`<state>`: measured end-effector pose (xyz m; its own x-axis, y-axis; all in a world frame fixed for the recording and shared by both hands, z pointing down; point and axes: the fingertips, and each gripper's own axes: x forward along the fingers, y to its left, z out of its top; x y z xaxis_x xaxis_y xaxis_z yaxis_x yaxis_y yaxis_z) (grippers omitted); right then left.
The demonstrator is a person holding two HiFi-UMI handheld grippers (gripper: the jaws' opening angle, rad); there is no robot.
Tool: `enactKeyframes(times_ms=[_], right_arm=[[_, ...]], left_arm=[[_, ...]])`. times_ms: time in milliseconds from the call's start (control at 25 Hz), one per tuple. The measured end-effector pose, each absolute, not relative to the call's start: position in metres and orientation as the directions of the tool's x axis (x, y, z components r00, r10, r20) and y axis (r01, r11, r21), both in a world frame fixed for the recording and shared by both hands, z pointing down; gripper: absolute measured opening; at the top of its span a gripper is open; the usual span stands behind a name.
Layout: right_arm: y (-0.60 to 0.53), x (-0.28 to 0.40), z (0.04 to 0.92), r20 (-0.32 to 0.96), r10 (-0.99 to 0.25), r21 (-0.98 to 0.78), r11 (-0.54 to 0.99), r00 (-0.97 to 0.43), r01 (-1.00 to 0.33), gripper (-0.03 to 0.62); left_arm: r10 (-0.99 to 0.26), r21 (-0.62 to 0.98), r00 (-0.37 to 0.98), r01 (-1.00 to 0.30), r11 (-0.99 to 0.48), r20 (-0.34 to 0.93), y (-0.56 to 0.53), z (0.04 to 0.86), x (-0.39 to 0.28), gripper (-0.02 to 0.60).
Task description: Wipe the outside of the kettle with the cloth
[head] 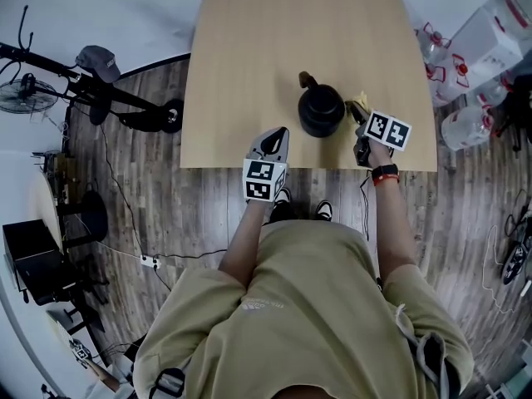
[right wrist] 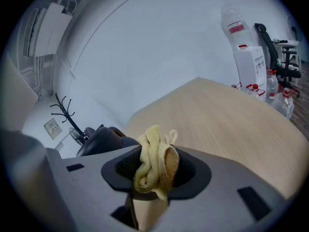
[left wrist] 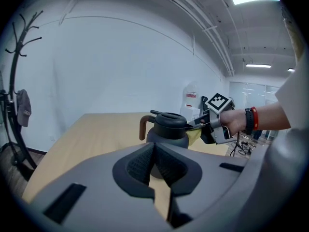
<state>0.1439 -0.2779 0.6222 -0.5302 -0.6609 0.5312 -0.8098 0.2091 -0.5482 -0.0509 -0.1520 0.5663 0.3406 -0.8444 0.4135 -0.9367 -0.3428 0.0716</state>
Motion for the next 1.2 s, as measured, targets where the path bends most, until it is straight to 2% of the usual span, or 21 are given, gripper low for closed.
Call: enactKeyframes(times_ms=[320, 520, 760, 960, 1200], right_arm=[[-0.213, 0.144, 0.605, 0.493, -0.725, -0.525, 0.193, -0.481, -0.829, 0.173], [-0.177, 0.124, 0.605, 0.503, -0.706, -0.513, 0.221, -0.499, -0.830, 0.173], [-0.146, 0.104, 0.614, 0.519, -0.697, -0.410, 0.305, -0.495, -0.860, 0.176], [-0.126, 0.071, 0.623, 0.536, -0.642, -0.431, 0.350, -0.548, -0.832, 0.178], [-0.121, 0.022, 0.639, 0.578, -0.611, -0.342, 0.421, -0.541, -0.840, 0.178]], left_arm=[[-0.831, 0.087, 0.383, -0.920, -0.382, 0.403, -0.139, 0.567, -0.050, 0.025], [-0.832, 0.094, 0.393, -0.916, -0.389, 0.390, -0.134, 0.563, -0.059, 0.025], [-0.833, 0.104, 0.395, -0.917, -0.386, 0.388, -0.124, 0.565, -0.072, 0.025], [-0.837, 0.110, 0.385, -0.921, -0.373, 0.388, -0.119, 0.565, -0.090, 0.025], [-0.843, 0.108, 0.374, -0.926, -0.361, 0.386, -0.117, 0.562, -0.114, 0.025]])
